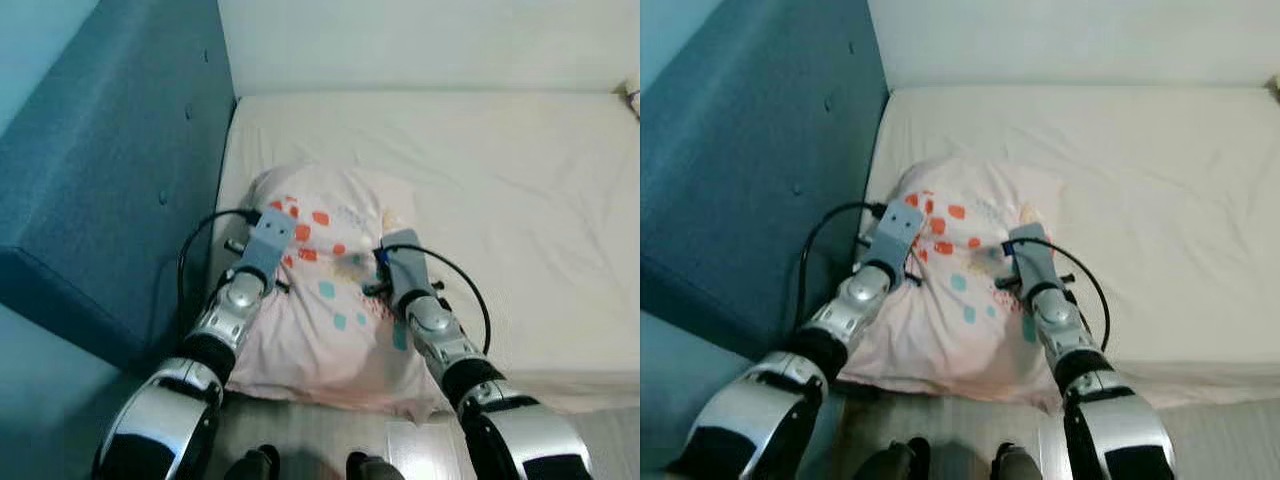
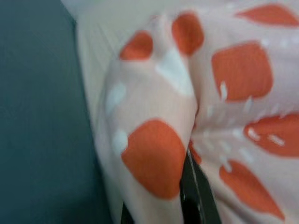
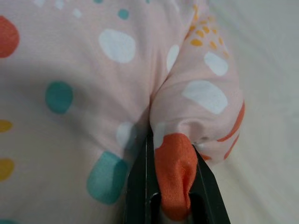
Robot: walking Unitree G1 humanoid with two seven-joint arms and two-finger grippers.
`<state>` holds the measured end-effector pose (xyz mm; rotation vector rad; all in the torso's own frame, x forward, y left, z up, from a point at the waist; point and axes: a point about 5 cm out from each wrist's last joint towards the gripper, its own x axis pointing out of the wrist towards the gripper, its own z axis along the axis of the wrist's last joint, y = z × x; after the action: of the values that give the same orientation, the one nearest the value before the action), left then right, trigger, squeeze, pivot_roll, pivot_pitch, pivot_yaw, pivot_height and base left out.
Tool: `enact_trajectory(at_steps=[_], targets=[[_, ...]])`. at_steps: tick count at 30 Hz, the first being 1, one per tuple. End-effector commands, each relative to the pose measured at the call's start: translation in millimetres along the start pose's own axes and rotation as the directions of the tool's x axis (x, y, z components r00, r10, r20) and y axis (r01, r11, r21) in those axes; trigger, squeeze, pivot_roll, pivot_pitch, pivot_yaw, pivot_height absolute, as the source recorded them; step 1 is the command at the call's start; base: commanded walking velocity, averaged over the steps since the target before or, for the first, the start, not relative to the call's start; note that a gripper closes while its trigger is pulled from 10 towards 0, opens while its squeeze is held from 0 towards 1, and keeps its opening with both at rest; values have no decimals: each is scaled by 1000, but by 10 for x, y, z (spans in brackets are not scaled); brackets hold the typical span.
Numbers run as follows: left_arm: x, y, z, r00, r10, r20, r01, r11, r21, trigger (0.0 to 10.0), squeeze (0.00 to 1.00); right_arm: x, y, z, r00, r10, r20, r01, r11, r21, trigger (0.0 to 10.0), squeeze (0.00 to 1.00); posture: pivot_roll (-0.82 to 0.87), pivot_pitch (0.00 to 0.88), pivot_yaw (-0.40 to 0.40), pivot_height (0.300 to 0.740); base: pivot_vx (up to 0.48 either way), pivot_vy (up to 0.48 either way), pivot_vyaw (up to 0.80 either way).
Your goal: Clean up the room
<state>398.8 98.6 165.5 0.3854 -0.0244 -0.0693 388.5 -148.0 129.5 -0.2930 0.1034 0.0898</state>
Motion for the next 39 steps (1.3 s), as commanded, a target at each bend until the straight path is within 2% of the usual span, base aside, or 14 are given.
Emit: enact_trajectory(at_steps=[1, 2, 5, 7, 9, 10, 14, 19, 23, 25, 28, 29, 31, 39], targets=[[92, 391, 196, 983, 171, 61, -171, 985, 4, 10000, 0, 44, -65, 115, 999, -34, 16, 34, 999, 17, 10000, 0, 100, 348, 20, 740, 0, 0, 0], [92, 391, 196, 983, 171, 61, -171, 985, 4, 10000, 0, 44, -65, 115, 999, -34, 16, 34, 999, 17, 10000, 0, 100, 348, 20, 740, 0, 0, 0], [138, 667, 356, 964, 249, 89, -247, 968, -38, 10000, 0, 120, 98, 402, 996, 37, 84, -39, 999, 23, 10000, 0, 109, 343, 13, 740, 0, 0, 0], [138, 667, 356, 964, 249, 89, -247, 968, -38, 10000, 0, 120, 98, 402, 996, 37, 84, -39, 999, 23, 10000, 0, 109, 343, 13, 740, 0, 0, 0], [125, 800, 348, 958, 266, 107, -264, 964, -30, 10000, 0, 137, 256, 520, 987, 113, 116, -116, 993, 20, 10000, 0, 128, 334, 1, 740, 0, 0, 0], [101, 834, 280, 960, 258, 109, -259, 966, -7, 10000, 0, 129, 363, 521, 979, 166, 115, -169, 986, 13, 10000, 0, 136, 334, -1, 740, 0, 0, 0], [84, 850, 230, 962, 251, 109, -253, 967, 9, 10000, 0, 121, 433, 515, 973, 202, 113, -204, 979, 8, 10000, 0, 136, 334, -1, 740, 0, 0, 0], [-8, 891, -27, 958, 279, 69, -281, 959, 29, 10000, 0, 63, 633, 358, 953, 296, 63, -294, 955, -35, 10000, 0, 151, 336, -5, 740, 0, 0, 0], [-188, 459, -476, 960, 277, -46, -275, 960, 47, 10000, 0, -54, 696, -76, 949, 299, -100, -307, 949, -72, 10000, 0, 162, 348, -17, 740, 0, 0, 0], [-188, 459, -476, 960, 277, -46, -275, 960, 47, 10000, 0, -54, 696, -76, 949, 299, -100, -307, 949, -72, 10000, 0, 162, 348, -17, 740, 0, 0, 0], [-238, 134, -536, 967, 242, -84, -241, 970, 17, 10000, 0, -85, 601, -222, 956, 252, -151, -263, 963, -58, 10000, 0, 159, 358, -16, 740, 0, 0, 0], [-238, 134, -536, 967, 242, -84, -241, 970, 17, 10000, 0, -85, 601, -222, 956, 252, -151, -263, 963, -58, 10000, 0, 159, 358, -16, 740, 0, 0, 0], [-257, -34, -526, 977, 197, -86, -199, 980, -14, 10000, 0, -95, 552, -270, 958, 234, -168, -246, 968, -58, 10000, 0, 159, 358, -14, 740, 0, 0, 0], [-234, -199, -402, 987, 152, -61, -156, 985, -74, 10000, 0, -80, 417, -274, 970, 181, -164, -196, 977, -81, 10000, 0, 154, 358, 7, 740, 0, 0, 0]])
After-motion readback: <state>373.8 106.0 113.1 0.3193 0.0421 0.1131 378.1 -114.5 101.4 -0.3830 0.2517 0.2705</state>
